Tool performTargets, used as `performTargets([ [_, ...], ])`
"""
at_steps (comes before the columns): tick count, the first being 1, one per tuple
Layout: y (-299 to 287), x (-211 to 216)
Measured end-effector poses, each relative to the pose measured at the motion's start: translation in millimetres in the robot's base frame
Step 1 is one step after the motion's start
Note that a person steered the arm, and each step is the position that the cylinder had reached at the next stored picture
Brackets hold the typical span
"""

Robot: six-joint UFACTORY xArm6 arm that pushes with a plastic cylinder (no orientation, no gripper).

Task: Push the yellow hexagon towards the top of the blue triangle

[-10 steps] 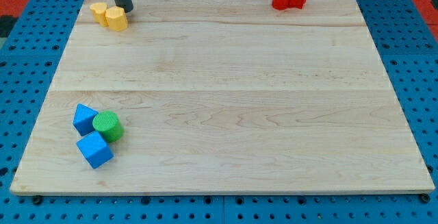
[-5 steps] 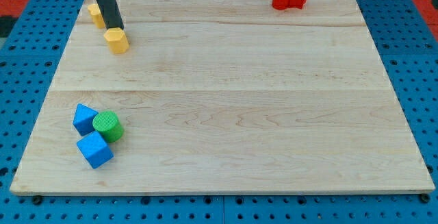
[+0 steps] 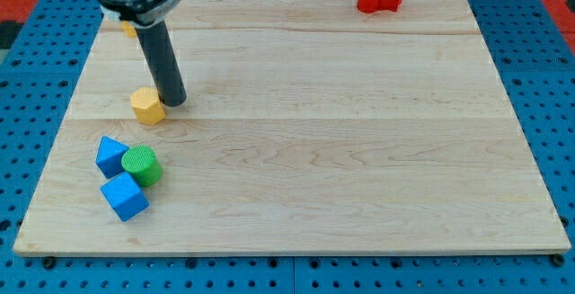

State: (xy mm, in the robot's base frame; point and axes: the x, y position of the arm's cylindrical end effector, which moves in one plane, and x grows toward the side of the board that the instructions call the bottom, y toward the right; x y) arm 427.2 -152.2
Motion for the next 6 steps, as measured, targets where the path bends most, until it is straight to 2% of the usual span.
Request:
performTargets([
  [2, -14, -39],
  [3, -40, -12],
  [5, -46, 23],
  [6, -46, 5],
])
